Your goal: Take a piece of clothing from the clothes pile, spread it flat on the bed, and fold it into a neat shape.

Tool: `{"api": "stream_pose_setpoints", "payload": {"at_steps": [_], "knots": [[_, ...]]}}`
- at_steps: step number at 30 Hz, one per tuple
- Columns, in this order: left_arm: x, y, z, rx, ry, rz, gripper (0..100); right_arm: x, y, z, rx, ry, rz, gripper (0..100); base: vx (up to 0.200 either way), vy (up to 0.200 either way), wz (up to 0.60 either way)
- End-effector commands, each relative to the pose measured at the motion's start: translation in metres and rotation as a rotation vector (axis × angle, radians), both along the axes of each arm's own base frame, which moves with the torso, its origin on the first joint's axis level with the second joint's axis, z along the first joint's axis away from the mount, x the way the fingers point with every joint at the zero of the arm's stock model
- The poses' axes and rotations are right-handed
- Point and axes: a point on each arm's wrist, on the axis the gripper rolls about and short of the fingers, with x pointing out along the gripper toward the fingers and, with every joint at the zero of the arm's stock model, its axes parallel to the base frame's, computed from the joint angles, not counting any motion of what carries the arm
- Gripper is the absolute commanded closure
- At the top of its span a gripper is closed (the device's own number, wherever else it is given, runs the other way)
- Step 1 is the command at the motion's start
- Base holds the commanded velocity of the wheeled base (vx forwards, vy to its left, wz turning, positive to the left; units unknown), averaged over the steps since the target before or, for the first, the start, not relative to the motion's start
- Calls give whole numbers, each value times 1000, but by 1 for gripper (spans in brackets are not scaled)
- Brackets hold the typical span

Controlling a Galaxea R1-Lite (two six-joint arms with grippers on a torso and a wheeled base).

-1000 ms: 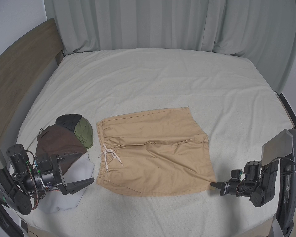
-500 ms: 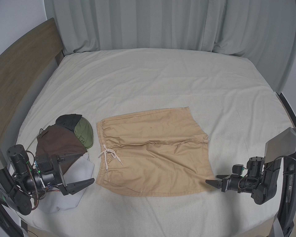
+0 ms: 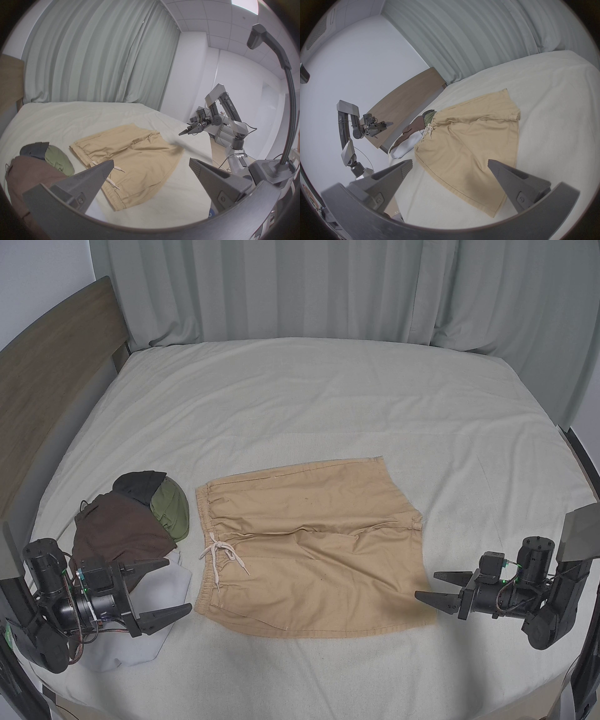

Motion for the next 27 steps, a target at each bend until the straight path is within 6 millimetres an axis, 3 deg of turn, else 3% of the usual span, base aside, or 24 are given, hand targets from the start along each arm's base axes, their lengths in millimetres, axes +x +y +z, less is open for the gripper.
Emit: {"api": "stream_pose_setpoints", "payload": {"at_steps": [1,10,14,27], "knots": [[4,3,-20,-9,93,10,0,-2,5,4,0,-16,20,0,0,0,0],[20,21,-67,-37,271,81,0,-1,6,0,-11,-10,24,0,0,0,0],[26,27,-79,-58,317,106,0,-1,6,-1,-12,-7,24,0,0,0,0],[27,23,-81,-262,600,175,0,1,5,-11,-33,4,26,0,0,0,0]]}}
